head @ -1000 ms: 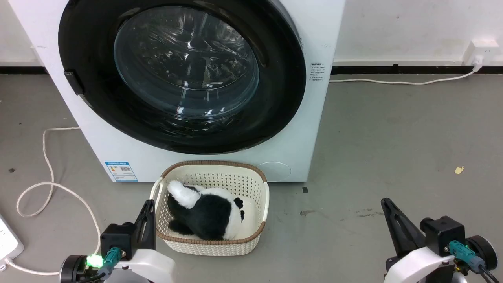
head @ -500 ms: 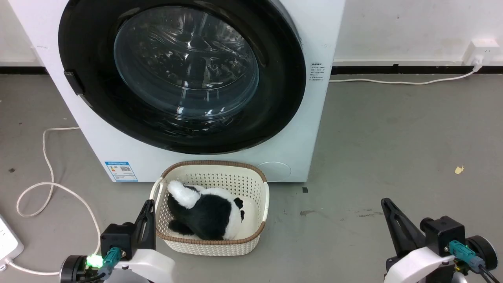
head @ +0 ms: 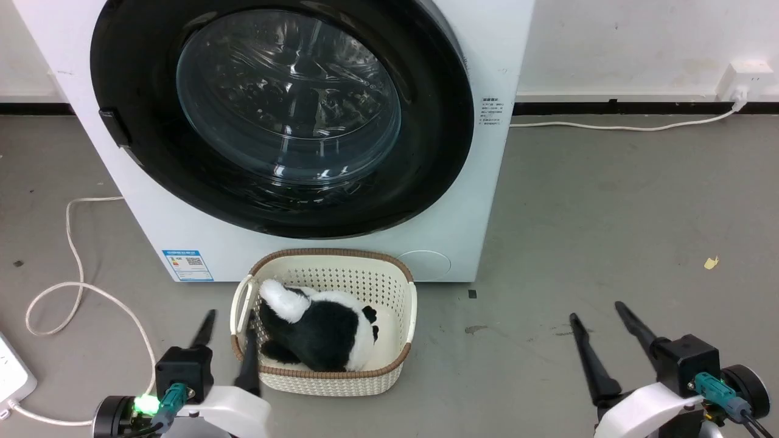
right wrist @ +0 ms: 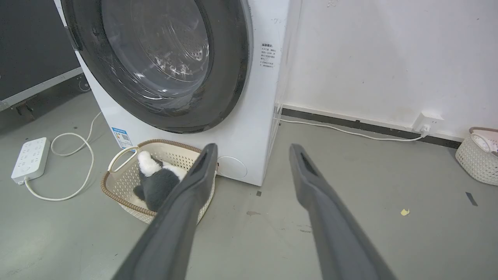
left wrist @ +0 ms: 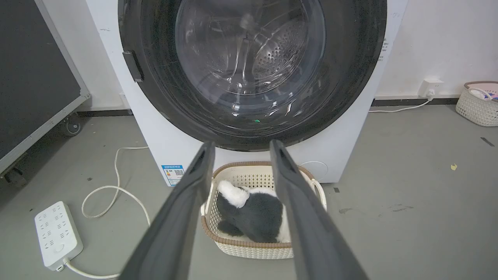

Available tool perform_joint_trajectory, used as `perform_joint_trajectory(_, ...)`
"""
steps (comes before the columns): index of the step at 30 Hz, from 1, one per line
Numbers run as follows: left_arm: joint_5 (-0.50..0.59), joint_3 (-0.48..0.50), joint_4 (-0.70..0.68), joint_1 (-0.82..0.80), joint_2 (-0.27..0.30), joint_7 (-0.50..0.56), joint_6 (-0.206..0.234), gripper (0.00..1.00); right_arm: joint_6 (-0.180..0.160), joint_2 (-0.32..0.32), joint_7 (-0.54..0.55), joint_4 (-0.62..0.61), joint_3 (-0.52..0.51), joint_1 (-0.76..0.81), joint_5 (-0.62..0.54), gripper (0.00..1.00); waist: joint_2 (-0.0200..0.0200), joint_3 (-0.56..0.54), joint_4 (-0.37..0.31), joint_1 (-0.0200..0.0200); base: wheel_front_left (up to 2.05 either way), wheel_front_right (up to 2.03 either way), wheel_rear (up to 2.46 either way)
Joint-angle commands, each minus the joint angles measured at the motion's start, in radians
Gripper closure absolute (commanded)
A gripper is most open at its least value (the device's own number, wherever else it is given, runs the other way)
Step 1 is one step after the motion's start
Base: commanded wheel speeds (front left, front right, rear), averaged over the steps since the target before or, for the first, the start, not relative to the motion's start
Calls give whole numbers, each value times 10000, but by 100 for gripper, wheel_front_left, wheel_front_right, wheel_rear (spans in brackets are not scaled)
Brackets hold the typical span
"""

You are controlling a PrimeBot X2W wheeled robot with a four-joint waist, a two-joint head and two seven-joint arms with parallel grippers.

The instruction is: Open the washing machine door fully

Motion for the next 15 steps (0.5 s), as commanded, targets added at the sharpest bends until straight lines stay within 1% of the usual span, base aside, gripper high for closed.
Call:
perform_joint_trajectory(1,2,-8,2,0,0,-14,3,0,0,0,-13,0,-2,3,14,0,0,2,0,0,0,0,0)
perform_joint_trajectory(15,31,-229,-2,-27,16,-348,105,0,-1,7,-347,-136,9,59,146,0,0,104,57,0,0,0,0)
